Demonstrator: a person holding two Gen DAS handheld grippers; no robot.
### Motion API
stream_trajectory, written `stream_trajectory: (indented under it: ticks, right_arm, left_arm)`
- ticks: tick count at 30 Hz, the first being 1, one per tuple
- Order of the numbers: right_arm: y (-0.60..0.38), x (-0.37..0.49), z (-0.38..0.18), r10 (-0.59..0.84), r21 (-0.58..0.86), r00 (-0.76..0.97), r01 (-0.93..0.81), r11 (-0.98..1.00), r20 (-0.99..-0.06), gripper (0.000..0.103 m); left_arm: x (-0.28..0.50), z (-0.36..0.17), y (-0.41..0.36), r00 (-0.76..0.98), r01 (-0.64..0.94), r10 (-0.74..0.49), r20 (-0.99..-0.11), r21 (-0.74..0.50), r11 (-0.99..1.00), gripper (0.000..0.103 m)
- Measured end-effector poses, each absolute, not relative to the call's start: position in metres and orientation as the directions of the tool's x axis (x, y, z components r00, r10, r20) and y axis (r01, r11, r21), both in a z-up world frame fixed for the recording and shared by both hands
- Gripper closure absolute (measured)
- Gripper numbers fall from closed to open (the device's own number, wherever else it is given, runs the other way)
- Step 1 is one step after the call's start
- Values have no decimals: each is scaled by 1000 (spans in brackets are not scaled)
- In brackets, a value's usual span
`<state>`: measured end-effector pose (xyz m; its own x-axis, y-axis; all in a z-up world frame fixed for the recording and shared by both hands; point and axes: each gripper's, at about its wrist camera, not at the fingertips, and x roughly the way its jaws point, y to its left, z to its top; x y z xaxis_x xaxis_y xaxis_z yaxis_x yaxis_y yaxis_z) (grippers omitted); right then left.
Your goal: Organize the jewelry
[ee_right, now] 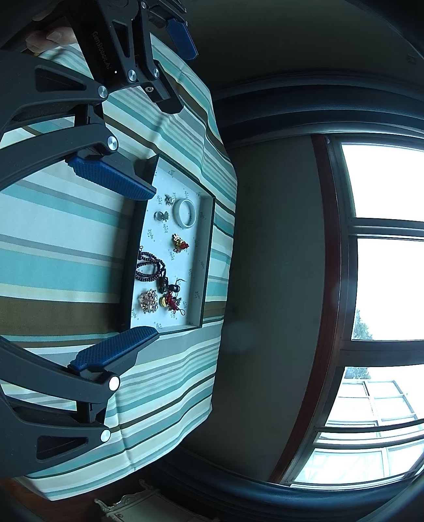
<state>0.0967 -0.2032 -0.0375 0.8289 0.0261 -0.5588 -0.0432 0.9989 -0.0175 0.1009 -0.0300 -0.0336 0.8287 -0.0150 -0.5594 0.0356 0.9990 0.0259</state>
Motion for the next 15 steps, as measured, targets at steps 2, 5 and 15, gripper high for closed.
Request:
stream_trajectory:
  ticks: [2, 5, 15]
  right_arm:
    - [-203, 96, -38, 26, -17, 828, -43, 999, -560, 24]
    - [-204, 96, -38, 27, -17, 828, -44, 999, -560, 24]
    - [-210, 97, -46, 18, -17, 818, -34, 999, -575, 24]
  left_arm:
    - [101, -35, -29, 828, 33, -17, -561, 19, 999, 2]
    - [104, -37, -26, 826, 26, -24, -564, -5, 1000, 2]
    - [115, -50, -20, 813, 12, 5, -582, 26, 1000, 2]
